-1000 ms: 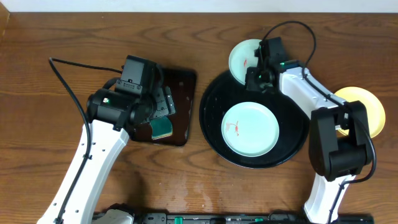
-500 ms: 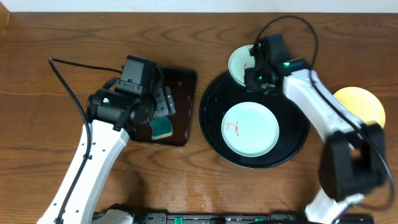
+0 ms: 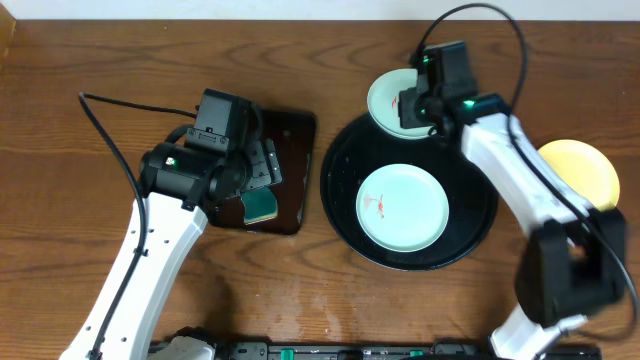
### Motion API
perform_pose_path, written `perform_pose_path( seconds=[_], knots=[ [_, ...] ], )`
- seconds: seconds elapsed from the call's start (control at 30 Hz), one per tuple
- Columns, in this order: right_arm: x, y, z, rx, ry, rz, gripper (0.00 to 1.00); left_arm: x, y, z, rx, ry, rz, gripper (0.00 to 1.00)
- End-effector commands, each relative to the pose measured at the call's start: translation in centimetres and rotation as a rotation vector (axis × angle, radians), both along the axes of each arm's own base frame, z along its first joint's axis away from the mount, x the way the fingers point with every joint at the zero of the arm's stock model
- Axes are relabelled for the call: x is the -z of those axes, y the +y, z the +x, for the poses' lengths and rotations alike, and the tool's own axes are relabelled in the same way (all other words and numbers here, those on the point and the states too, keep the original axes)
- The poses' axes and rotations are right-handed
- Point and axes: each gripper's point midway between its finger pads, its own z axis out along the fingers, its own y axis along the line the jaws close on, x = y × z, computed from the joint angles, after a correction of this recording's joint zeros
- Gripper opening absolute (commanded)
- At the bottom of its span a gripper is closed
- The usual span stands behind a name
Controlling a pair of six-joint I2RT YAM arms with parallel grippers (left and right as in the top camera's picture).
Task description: Clean dirty plates on tray and stack at the side
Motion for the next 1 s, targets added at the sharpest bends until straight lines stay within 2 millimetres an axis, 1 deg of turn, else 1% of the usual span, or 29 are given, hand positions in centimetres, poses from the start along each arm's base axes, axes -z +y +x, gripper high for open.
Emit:
perform_pose_path(
  seconds=[0.0,0.07,0.1,0.17,0.3,0.4,0.5,0.53,0.63,0.7,0.73,0.77,0.8,0.83,0.87,0.93,0.97],
  knots=[
    [4.8,-0.2,0.1,0.034,0.089,-0.024,0.07,-0.5,0.2,0.2,0.002,-0.013,0.002,0.82],
    [6.8,0.9,-0.9,-0.003,0.164,0.014,0.05,-0.5,0.2,0.2,0.001,-0.013,0.002,0.82],
    [7.3,1.7,-1.8,-0.031,0.206,0.049,0.05,-0.5,0.2,0.2,0.001,-0.013,0.002,0.82],
    [7.7,2.6,-3.1,-0.062,0.26,0.077,0.03,-0.5,0.2,0.2,0.002,-0.012,0.002,0.82],
    [7.9,4.0,-5.1,-0.099,0.313,0.054,0.01,-0.5,0.2,0.2,0.001,-0.013,0.002,0.82],
    [8.0,4.6,-5.7,-0.113,0.313,0.015,0.01,-0.5,0.2,0.2,0.001,-0.013,0.002,0.82],
    [8.0,4.3,-5.4,-0.098,0.286,-0.043,0.03,-0.5,0.2,0.2,0.002,-0.013,0.002,0.82],
    [7.8,4.3,-5.4,-0.099,0.28,-0.048,0.02,-0.5,0.2,0.2,0.002,-0.013,0.002,0.82],
    [6.8,4.3,-5.4,-0.104,0.266,-0.045,0.04,-0.5,0.2,0.2,0.002,-0.013,0.002,0.82],
    [5.2,4.1,-5.6,-0.103,0.246,-0.033,0.08,-0.5,0.2,0.2,0.002,-0.012,0.002,0.82],
    [4.6,4.1,-5.7,-0.104,0.24,-0.025,0.1,-0.5,0.2,0.2,0.001,-0.013,0.002,0.82],
    [3.3,4.1,-5.9,-0.109,0.228,-0.004,0.14,-0.5,0.2,0.2,0.002,-0.012,0.002,0.82],
    [2.5,4.0,-6.1,-0.11,0.223,0.006,0.16,-0.5,0.2,0.2,0.001,-0.013,0.002,0.82],
    [1.6,3.6,-6.5,-0.106,0.223,0.013,0.2,-0.5,0.2,0.2,0.001,-0.013,0.002,0.82],
    [0.7,3.0,-7.1,-0.098,0.228,0.015,0.22,-0.5,0.2,0.2,0.002,-0.013,0.002,0.82],
    [-0.1,1.5,-8.3,-0.075,0.263,0.005,0.26,-0.5,0.2,0.2,0.002,-0.012,0.002,0.82],
    [-0.3,0.5,-9.2,-0.057,0.299,-0.004,0.28,-0.5,0.2,0.2,0.002,-0.013,0.002,0.82]
  ],
)
